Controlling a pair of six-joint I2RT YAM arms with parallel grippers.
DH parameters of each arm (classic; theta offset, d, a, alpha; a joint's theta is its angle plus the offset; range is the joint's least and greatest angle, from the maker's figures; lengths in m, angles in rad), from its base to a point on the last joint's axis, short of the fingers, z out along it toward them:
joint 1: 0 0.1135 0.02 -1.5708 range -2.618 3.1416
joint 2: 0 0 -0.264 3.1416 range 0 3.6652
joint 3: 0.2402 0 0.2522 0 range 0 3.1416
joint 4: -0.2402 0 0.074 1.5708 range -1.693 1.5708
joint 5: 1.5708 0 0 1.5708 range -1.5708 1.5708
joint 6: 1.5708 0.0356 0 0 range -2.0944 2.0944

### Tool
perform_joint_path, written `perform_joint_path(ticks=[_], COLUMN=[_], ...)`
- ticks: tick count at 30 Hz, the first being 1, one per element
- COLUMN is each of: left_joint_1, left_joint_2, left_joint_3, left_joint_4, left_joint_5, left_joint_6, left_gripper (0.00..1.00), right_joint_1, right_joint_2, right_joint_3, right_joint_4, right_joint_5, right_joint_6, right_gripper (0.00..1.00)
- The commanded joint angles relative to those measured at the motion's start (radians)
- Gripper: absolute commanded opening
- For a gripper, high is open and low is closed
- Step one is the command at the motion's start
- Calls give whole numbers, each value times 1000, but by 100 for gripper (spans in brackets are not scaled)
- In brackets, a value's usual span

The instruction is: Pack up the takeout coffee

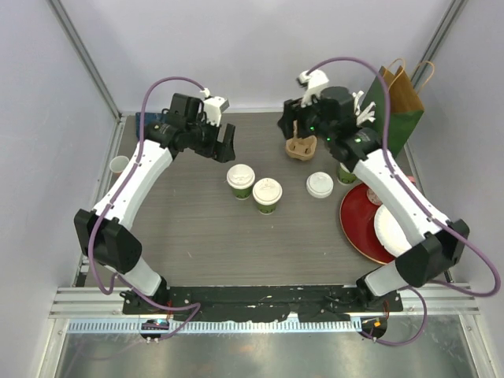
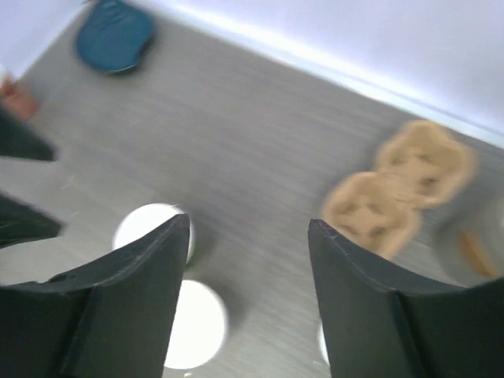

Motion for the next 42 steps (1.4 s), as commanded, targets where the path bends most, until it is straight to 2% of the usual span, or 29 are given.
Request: perform_joint_path(ticks=[1, 3, 4, 6, 7, 10, 16, 19, 21, 23, 28, 31, 32, 33, 37, 42], left_joint_1=[29, 52, 61, 77, 80, 92, 104, 109, 108, 108, 109, 109, 109, 109, 109, 111], left_joint_2=[-56, -67, -70, -81, -84, -95, -102, -104, -104, -106, -103, -106, -106, -109, -113, -118], left_joint_3=[26, 23, 16, 5, -7, -32, -38, -40, -43, -47, -47, -47, -47, -47, -49, -38], left_joint_4=[-42, -47, -50, -50, -49, -39, -42, -39, -38, -38, -41, -39, -42, -42, -52, -56], left_joint_5=[-76, -78, -76, -71, -71, -62, -62, -62, -59, -58, -59, -56, -58, -56, -58, -58], left_joint_6=[29, 29, 29, 31, 32, 31, 34, 32, 29, 31, 34, 34, 34, 34, 61, 67], left_gripper=[87, 88, 88, 88, 88, 88, 87, 87, 87, 86, 86, 85, 85, 85, 85, 84], right_joint_1=[-105, -189, -220, -295, -369, -483, -560, -588, -597, -599, -602, -603, -603, -603, -603, -593], right_joint_2=[-89, -115, -115, -92, -76, 10, 164, 276, 334, 368, 486, 515, 517, 515, 466, 360], right_joint_3=[-14, -5, 1, 49, 72, 165, 320, 434, 478, 514, 641, 661, 666, 675, 667, 678], right_joint_4=[-57, -85, -93, -108, -116, -146, -177, -257, -269, -289, -366, -376, -383, -387, -344, -209], right_joint_5=[239, 313, 396, 458, 481, 490, 404, 375, 389, 392, 381, 392, 383, 371, 400, 444], right_joint_6=[-15, -35, -33, -76, -82, -96, -167, -164, -171, -185, -208, -230, -239, -263, -347, -420], right_gripper=[74, 82, 83, 84, 84, 84, 80, 73, 66, 54, 52, 24, 6, 1, 1, 1])
